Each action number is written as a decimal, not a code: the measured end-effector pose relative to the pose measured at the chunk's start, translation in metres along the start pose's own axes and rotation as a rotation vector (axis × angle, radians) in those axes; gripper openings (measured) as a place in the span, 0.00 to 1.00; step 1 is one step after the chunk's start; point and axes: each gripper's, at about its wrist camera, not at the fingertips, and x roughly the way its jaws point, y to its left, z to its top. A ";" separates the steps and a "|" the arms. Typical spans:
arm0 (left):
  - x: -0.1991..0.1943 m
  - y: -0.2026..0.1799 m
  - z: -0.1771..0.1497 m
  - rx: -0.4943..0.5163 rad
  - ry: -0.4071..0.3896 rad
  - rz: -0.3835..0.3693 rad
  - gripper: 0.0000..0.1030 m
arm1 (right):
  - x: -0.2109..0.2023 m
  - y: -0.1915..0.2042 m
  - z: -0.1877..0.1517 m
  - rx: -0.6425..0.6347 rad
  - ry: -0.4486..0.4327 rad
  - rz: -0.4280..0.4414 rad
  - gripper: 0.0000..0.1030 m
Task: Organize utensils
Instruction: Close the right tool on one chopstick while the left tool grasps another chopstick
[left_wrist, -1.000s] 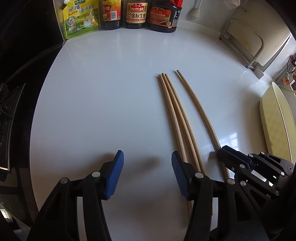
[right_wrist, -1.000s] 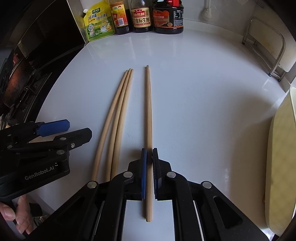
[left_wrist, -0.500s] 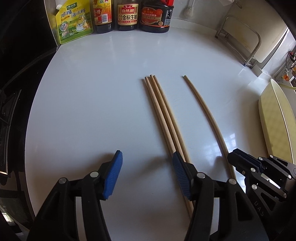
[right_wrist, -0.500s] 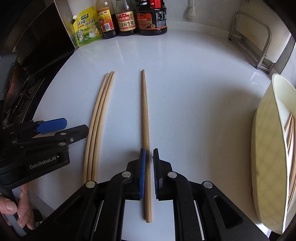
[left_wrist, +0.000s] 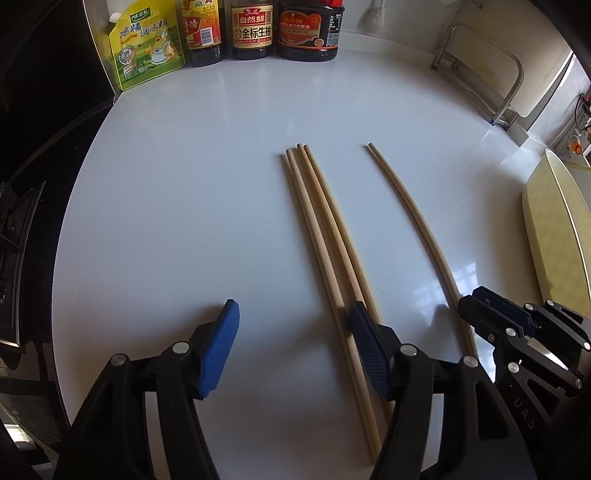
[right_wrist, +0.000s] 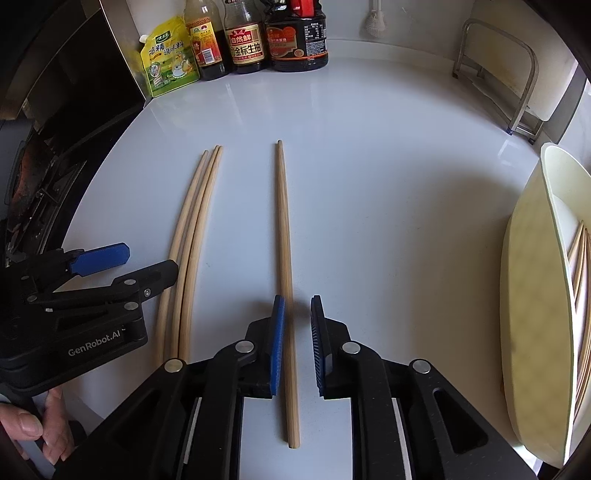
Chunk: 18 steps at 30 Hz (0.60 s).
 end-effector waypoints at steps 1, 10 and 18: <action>0.000 0.001 -0.001 0.002 0.000 0.008 0.60 | 0.000 0.000 0.000 0.001 0.000 -0.001 0.14; 0.005 0.012 -0.002 -0.022 -0.007 0.051 0.63 | 0.001 0.005 0.001 -0.009 -0.024 -0.006 0.34; 0.006 0.012 -0.001 -0.016 -0.021 0.048 0.54 | 0.014 0.017 0.006 -0.092 -0.011 -0.081 0.33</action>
